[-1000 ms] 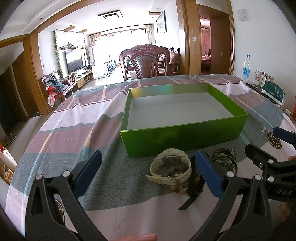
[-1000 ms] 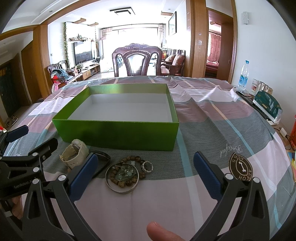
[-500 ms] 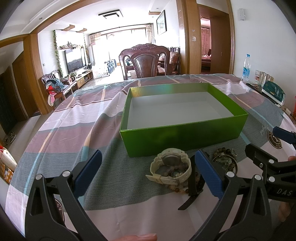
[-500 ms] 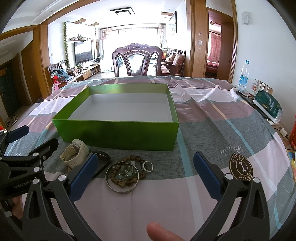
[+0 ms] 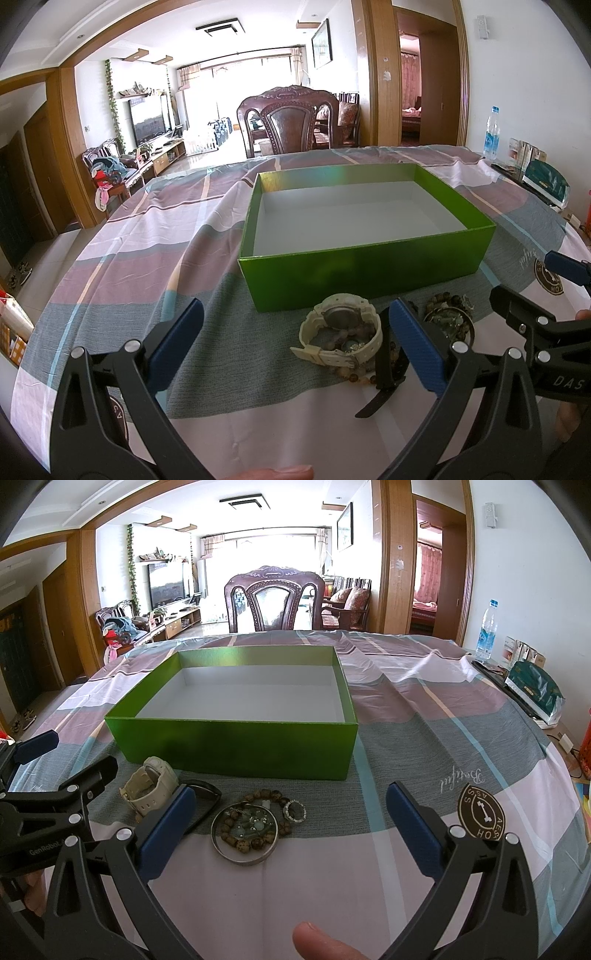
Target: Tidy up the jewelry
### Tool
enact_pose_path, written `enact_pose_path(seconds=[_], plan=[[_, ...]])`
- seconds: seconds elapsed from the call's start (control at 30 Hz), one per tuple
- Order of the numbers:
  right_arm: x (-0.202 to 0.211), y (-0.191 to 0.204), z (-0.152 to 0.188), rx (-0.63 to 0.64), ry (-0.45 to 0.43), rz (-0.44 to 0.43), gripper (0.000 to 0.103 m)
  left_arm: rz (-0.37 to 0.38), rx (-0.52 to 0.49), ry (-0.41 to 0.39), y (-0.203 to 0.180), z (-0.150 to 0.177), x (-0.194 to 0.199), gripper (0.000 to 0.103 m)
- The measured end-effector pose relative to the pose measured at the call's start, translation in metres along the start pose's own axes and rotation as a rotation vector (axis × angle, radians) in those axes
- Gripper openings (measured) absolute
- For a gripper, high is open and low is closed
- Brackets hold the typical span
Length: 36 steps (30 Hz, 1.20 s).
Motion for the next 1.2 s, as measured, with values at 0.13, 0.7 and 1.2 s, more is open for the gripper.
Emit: enact_pose_path(seconds=[0.13,0.7,1.2], plan=[[0.000,0.000,0.000,-0.001,0.000,0.000,0.100,0.000,0.000,0.001,-0.001,0.002,-0.002,0.099],[-0.030,-0.009,0.029,-0.024,0.192,0.074,0.100,-0.055,-0.044,0.169,-0.004,0.036,-0.033,0.099],[-0.048,0.005,0.056,-0.117,0.324,-0.112,0.042,0.065,-0.040,0.266,-0.015,0.054,-0.030,0.091]])
Point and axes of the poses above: each gripper's, at about its wrist camera, not at the fingertips, and x roughly against the way its jaws point, y to its left, z to its underside, the point moved 9 cm from there along -x, roughly the way its jaws point, and after that the axes turned 13 degrees about -z, right-handed, at the moved point
